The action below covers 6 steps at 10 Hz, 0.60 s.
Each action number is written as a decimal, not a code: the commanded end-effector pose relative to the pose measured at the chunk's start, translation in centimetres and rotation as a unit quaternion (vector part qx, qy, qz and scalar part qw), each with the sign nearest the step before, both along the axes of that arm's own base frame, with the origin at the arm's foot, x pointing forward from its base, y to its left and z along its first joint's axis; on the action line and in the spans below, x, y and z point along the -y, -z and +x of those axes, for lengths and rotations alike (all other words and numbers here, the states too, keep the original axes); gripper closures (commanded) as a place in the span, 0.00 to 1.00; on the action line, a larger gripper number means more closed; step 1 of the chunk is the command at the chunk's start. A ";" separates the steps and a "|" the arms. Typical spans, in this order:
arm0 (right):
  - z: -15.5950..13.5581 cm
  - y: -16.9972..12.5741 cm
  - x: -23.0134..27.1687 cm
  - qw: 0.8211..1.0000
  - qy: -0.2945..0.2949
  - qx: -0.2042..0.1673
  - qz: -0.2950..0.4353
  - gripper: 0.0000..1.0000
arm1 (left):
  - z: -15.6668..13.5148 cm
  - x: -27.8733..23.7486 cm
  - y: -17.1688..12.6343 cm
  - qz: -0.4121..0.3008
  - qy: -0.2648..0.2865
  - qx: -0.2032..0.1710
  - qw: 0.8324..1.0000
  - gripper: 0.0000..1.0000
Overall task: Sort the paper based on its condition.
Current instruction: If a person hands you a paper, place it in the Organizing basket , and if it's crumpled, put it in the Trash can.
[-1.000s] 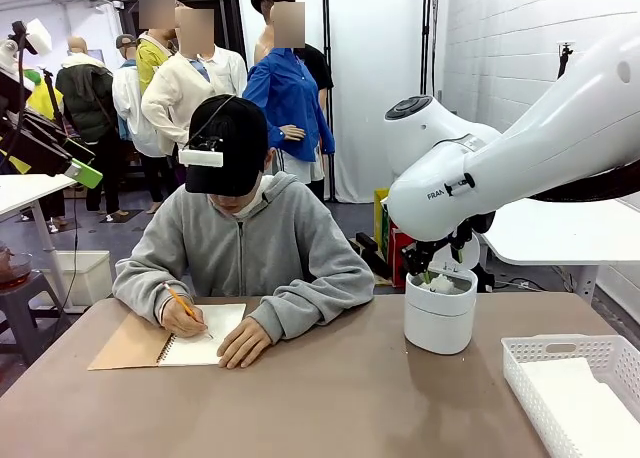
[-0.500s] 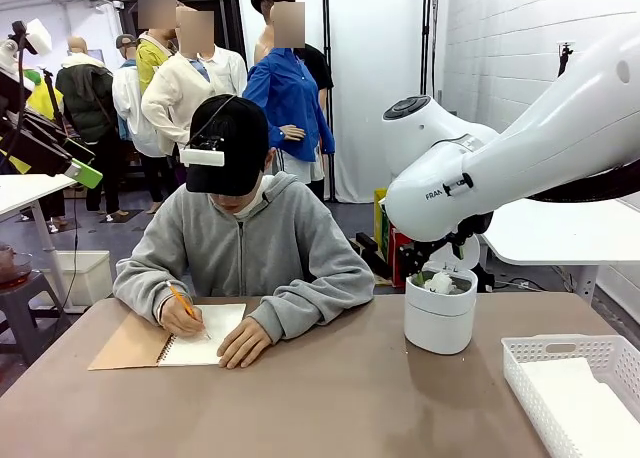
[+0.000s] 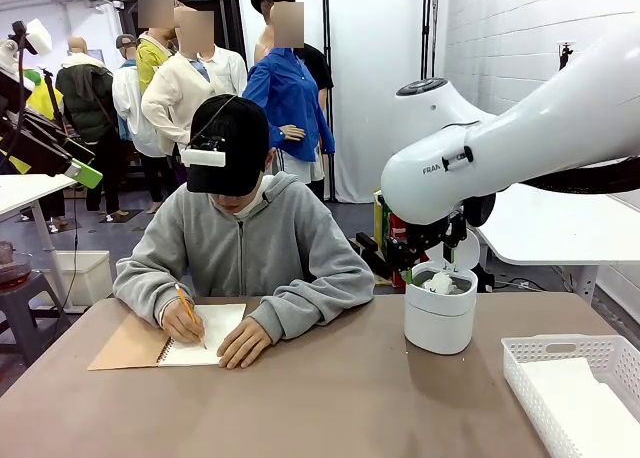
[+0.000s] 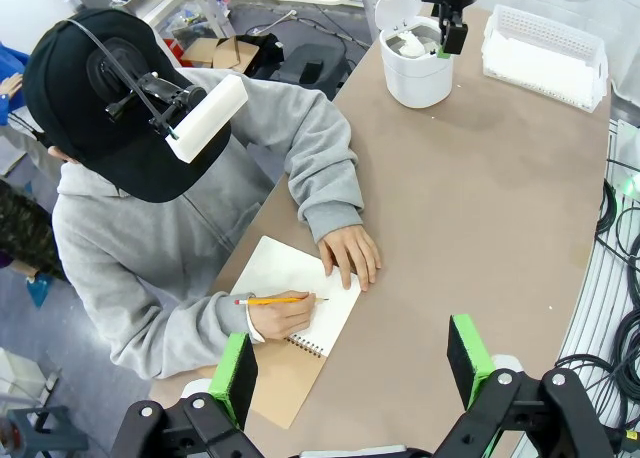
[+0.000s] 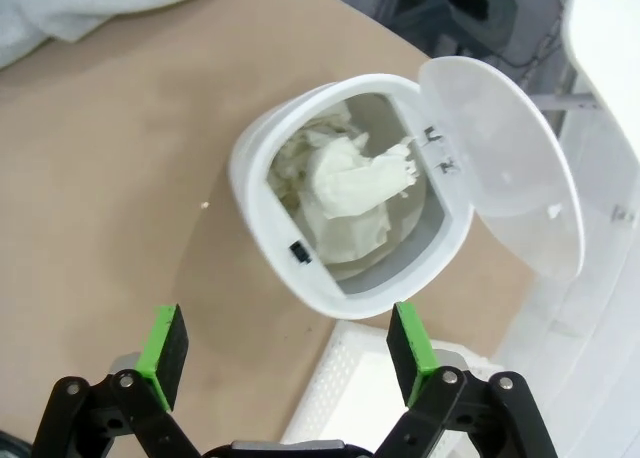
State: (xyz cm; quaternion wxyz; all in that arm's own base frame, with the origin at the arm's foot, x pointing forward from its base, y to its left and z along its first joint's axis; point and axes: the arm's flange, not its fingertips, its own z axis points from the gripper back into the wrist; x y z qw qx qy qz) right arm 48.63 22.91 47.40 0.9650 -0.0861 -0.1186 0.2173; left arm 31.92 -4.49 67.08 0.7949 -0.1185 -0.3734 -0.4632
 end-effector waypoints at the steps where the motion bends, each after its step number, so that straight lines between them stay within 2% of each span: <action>1: 0.7 0.5 -0.1 1.000 0.007 0.006 -0.017 0.00 | 0.0 -0.1 0.1 -0.005 0.005 -0.002 1.000 0.00; 4: 0.0 0.0 0.1 1.000 -0.001 0.000 -0.003 0.00 | 0.0 -0.1 0.1 -0.005 0.005 -0.002 1.000 0.00; 6: -3.8 -2.2 -0.3 0.996 -0.051 -0.013 0.069 0.00 | 0.0 -0.1 0.1 -0.005 0.005 -0.002 1.000 0.00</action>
